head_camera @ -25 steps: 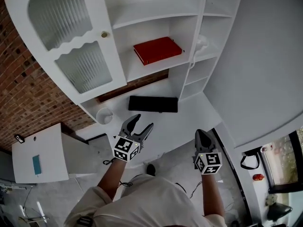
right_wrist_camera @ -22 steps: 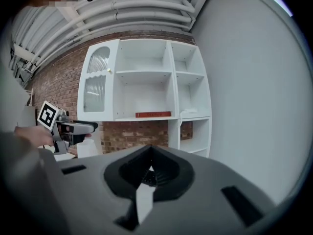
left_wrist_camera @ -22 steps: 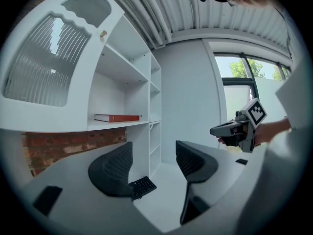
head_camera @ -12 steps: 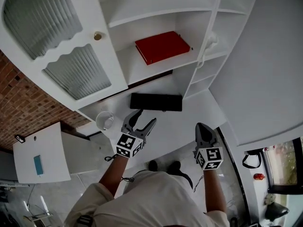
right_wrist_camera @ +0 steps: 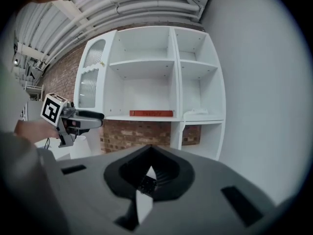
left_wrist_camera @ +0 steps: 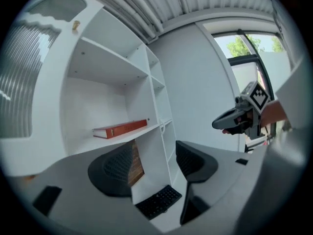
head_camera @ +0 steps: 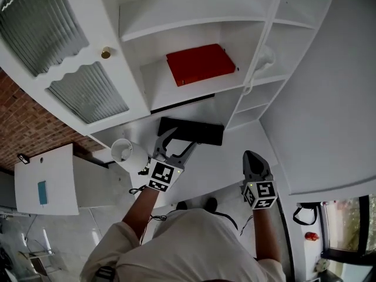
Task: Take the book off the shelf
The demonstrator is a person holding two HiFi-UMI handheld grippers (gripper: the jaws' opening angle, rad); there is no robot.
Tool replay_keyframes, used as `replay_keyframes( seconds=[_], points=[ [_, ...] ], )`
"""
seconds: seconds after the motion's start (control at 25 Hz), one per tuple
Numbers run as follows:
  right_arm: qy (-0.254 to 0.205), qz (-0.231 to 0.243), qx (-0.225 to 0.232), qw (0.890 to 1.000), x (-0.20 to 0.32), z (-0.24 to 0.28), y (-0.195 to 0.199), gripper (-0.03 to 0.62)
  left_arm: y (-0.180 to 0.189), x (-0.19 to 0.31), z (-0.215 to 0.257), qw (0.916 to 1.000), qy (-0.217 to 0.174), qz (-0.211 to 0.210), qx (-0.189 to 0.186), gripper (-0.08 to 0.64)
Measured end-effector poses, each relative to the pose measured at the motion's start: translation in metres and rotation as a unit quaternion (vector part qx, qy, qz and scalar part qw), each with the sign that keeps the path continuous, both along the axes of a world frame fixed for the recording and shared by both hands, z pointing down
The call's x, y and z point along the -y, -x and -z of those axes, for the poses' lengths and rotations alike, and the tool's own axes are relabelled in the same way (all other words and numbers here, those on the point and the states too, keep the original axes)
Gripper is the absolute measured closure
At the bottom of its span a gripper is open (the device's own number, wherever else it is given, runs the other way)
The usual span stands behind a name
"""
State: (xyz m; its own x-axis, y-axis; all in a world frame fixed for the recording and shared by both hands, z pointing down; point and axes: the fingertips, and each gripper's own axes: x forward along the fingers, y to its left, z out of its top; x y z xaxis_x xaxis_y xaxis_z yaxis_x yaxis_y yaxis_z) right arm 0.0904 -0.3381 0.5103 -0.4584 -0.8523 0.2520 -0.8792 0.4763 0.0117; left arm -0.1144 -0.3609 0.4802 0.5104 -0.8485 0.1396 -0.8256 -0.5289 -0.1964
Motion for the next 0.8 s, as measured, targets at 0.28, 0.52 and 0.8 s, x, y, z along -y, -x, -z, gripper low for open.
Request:
replay_keyframes(
  seconds=[0.28,0.52,0.8],
  points=[
    [-0.009,0.027,0.013,1.0,0.028,0.005,-0.014,0.589,-0.028,0.045,0.033,0.994,-0.035,-0.001,0.104,0.298],
    [-0.013,0.056,0.024,0.998,0.038,0.004,-0.011,0.589,-0.045,0.092,0.055,0.9841,-0.043,0.002,0.172,0.296],
    [-0.007,0.066,0.045,0.997,0.051,-0.003,-0.019,0.589,-0.049,0.163,0.057,0.9683,0.01,0.002,0.25,0.296]
  ],
)
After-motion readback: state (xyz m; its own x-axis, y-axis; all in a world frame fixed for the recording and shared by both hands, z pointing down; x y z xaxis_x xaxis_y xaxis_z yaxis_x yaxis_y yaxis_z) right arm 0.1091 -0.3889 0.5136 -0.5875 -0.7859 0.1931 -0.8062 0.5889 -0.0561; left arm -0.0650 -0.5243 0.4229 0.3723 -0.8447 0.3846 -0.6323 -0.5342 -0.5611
